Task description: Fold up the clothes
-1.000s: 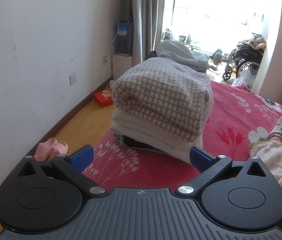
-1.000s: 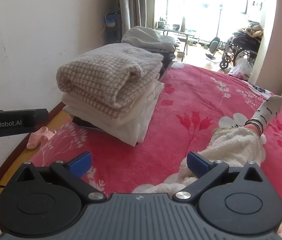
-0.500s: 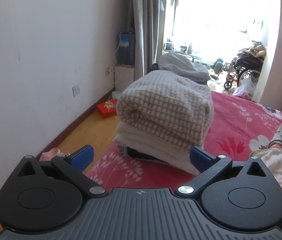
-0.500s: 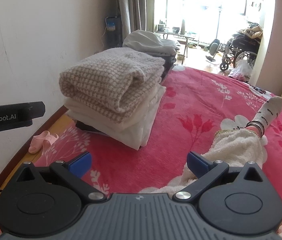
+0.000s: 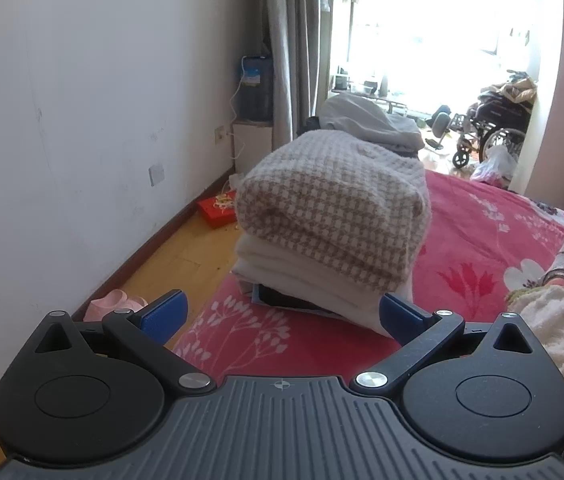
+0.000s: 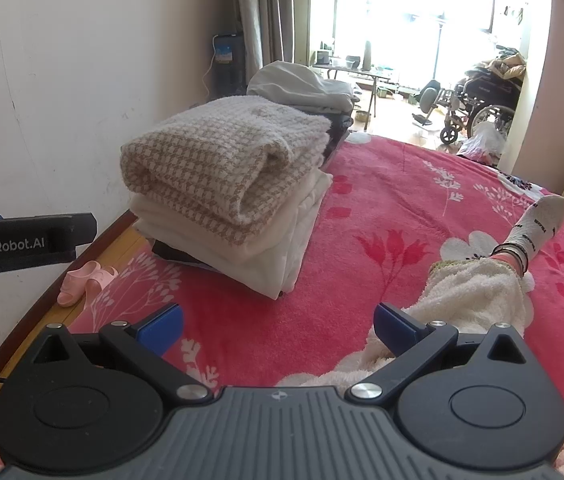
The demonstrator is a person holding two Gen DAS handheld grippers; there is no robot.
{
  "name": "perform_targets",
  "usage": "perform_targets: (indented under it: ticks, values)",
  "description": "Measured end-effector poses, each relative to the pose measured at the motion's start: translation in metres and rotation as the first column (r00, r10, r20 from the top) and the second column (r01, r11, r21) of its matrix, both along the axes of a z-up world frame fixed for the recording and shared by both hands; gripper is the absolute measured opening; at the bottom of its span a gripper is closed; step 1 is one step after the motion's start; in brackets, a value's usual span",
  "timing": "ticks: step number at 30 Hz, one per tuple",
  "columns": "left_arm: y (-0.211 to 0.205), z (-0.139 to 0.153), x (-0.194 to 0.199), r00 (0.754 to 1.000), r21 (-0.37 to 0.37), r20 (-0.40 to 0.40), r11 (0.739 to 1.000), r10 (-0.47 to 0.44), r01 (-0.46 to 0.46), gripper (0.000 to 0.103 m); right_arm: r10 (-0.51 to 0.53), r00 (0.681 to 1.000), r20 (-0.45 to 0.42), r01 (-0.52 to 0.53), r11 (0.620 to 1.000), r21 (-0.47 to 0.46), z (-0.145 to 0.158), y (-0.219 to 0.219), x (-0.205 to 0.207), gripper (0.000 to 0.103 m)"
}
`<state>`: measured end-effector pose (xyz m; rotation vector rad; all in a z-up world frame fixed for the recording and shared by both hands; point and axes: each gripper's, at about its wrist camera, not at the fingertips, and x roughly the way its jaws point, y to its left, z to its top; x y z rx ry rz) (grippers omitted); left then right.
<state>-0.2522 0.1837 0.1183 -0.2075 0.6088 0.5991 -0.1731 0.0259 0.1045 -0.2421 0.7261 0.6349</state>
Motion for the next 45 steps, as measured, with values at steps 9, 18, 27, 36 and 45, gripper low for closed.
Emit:
perform_targets:
  ticks: [9, 18, 27, 36, 45]
  values:
    - [-0.003, 0.002, 0.002, 1.0, 0.068, -0.014, 0.998, 0.004, -0.003, 0.103, 0.003, 1.0, 0.007, -0.003, 1.0, -0.007, -0.001, 0.002, -0.001, 0.103]
    - [0.001, 0.001, 0.003, 1.0, 0.025, -0.02, 1.0, -0.001, 0.002, 0.103, 0.004, 1.0, 0.013, -0.004, 1.0, -0.019, -0.001, 0.004, -0.002, 0.103]
    - [-0.019, -0.007, 0.009, 0.998, -0.017, -0.037, 0.999, -0.041, 0.041, 0.103, -0.033, 0.998, 0.044, 0.036, 0.998, -0.06, 0.0, -0.008, -0.003, 0.103]
    - [-0.046, -0.013, 0.009, 0.997, -0.025, -0.05, 0.998, -0.065, 0.064, 0.103, -0.076, 0.996, 0.044, 0.079, 0.995, -0.065, 0.002, -0.031, -0.003, 0.103]
    - [-0.055, -0.016, 0.01, 0.996, -0.046, -0.064, 0.997, -0.061, 0.058, 0.103, -0.076, 0.996, 0.036, 0.079, 0.994, -0.077, -0.001, -0.038, -0.005, 0.103]
